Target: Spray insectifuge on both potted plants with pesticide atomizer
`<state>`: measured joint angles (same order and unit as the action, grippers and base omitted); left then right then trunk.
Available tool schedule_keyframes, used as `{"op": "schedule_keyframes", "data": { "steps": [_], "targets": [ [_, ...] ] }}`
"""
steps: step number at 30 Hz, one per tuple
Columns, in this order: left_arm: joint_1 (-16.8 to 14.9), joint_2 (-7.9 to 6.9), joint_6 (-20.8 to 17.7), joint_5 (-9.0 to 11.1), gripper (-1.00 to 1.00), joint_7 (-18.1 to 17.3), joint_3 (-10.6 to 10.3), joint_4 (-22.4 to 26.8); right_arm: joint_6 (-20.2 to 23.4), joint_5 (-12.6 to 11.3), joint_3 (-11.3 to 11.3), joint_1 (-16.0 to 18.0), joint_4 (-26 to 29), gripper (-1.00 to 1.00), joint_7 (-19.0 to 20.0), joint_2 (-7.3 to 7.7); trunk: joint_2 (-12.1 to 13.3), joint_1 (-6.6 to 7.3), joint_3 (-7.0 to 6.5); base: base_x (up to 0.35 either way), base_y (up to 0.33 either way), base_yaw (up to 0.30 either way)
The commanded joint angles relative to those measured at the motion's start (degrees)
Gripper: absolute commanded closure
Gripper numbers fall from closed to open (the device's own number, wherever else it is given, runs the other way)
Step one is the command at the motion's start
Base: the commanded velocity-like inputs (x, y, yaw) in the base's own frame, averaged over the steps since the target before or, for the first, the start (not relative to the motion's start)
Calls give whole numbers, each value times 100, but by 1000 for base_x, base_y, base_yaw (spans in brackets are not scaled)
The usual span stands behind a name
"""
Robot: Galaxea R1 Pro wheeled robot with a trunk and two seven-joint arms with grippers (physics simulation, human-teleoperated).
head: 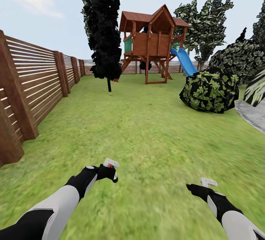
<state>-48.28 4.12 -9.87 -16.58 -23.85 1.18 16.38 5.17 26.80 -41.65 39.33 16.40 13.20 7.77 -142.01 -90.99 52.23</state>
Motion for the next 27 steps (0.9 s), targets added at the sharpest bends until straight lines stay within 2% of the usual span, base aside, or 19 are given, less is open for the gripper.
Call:
{"op": "schedule_keyframes", "data": {
  "steps": [1,27],
  "targets": [
    [1,1,-41,-12,100,-21,14,14,27,44,-49,4,13,-100,42,-4,-2,-2,6,336,0,0],
    [0,1,-41,-12,100,-23,13,14,24,44,-49,3,10,-100,42,-4,-2,-2,6,336,0,0]
  ]
}}
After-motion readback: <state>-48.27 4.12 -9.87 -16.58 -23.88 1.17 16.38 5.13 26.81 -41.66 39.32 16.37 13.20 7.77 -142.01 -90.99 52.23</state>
